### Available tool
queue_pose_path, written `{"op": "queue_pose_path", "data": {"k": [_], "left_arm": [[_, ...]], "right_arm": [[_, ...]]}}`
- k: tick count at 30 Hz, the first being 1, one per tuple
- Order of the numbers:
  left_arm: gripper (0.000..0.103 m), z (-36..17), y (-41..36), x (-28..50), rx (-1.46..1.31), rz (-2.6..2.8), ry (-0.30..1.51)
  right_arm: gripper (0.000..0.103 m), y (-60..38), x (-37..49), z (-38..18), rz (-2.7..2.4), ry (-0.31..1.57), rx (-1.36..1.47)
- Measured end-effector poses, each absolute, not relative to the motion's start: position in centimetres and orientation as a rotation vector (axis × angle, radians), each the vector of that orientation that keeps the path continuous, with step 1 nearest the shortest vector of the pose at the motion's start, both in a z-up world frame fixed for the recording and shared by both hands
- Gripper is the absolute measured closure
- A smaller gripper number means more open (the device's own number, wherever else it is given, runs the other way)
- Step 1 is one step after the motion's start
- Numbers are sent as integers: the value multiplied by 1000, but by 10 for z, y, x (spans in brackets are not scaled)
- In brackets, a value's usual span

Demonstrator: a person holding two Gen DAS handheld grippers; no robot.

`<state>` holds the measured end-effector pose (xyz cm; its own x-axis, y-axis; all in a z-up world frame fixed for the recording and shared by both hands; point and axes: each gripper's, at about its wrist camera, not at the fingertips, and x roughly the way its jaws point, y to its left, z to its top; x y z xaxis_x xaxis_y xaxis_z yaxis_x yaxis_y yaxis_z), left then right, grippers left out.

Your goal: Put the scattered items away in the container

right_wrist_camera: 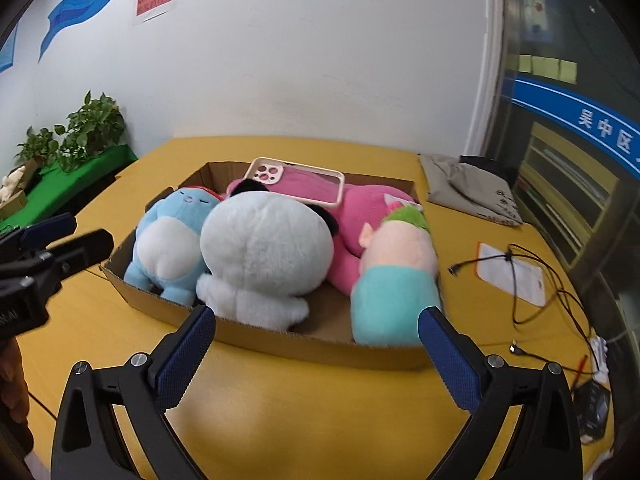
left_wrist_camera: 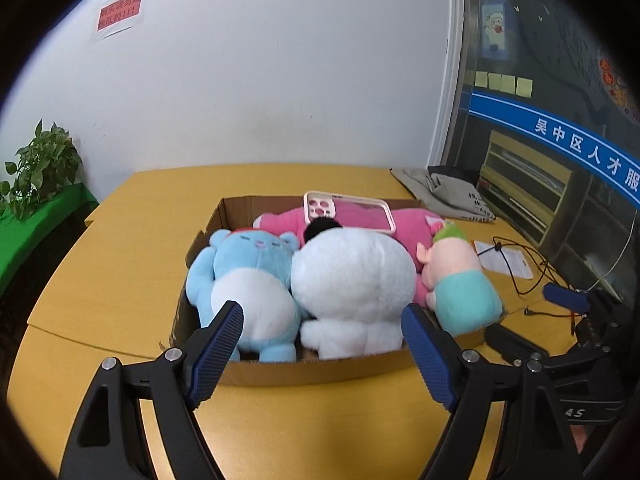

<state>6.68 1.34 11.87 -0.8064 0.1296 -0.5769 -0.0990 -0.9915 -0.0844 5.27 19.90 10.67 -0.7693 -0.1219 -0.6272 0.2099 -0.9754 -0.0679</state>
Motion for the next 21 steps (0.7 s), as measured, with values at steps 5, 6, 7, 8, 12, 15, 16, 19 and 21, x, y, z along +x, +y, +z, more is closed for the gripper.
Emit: {"op": "queue_pose_path", "data": {"k": [5,6,7,8,12,15,16,19,21], "left_arm": [[22,112,22,74,-966,2837,-55],[22,112,23,76,-964,2840,-52],[22,112,24,76,-964,2842,-45],[22,112,25,76,-967,2842,-39],[22,110,25,76,-960,2838,-40],[22,109,26,77,-965,2834,-48],[22,109,27,76,-966,2834,-48],[22,106,29,75,-977,2837,-39],[22,104,29,73,-988,2832,-41]], "right_arm": [[0,201,69,109,-2796,206,964],[0,201,70,109,-2792,202,962],[0,202,71,110,-2792,196,957],[0,202,72,109,-2794,191,957],[0,204,71,107,-2793,176,965],[0,204,70,105,-2793,174,974],[0,203,69,104,-2792,175,978],[0,203,67,99,-2790,175,993],[0,204,65,97,-2789,169,1007]]}}
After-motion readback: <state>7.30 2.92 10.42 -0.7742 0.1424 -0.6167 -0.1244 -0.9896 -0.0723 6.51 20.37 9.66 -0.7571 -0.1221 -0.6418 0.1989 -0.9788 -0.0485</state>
